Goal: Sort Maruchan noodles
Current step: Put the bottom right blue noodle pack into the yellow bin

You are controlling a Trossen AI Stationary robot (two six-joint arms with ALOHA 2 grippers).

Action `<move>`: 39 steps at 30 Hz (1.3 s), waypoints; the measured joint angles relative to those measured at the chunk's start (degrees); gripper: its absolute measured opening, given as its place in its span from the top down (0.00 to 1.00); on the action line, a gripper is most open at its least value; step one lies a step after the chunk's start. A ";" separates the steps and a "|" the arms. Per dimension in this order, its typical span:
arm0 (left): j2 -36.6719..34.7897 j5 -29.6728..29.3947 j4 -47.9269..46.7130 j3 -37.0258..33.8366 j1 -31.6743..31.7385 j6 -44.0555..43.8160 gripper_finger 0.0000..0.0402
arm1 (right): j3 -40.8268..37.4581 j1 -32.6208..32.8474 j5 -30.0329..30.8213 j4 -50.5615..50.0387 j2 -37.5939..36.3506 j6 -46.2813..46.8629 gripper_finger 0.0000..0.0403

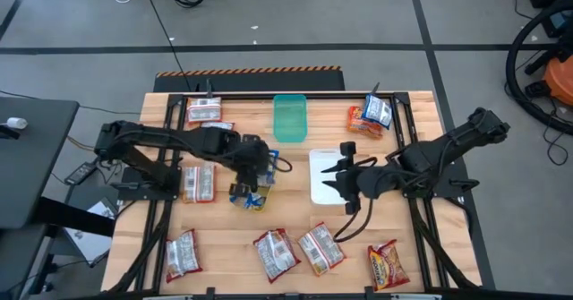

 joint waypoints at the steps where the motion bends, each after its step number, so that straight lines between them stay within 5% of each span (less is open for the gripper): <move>1: 0.00 0.52 0.05 -1.30 0.29 -0.37 0.69 | -0.99 0.13 0.12 0.56 0.20 0.63 0.67; 8: 0.15 3.44 7.26 -9.30 -0.04 -2.87 0.69 | -8.27 1.67 2.06 6.19 0.18 5.50 0.67; 20: 1.75 2.58 12.16 -10.59 -3.72 -2.19 0.69 | -13.95 5.14 3.16 9.81 0.22 14.56 0.67; 39: 0.85 -3.24 -0.17 -4.09 -3.93 -3.28 0.69 | -14.97 7.21 4.27 9.63 0.22 18.52 0.67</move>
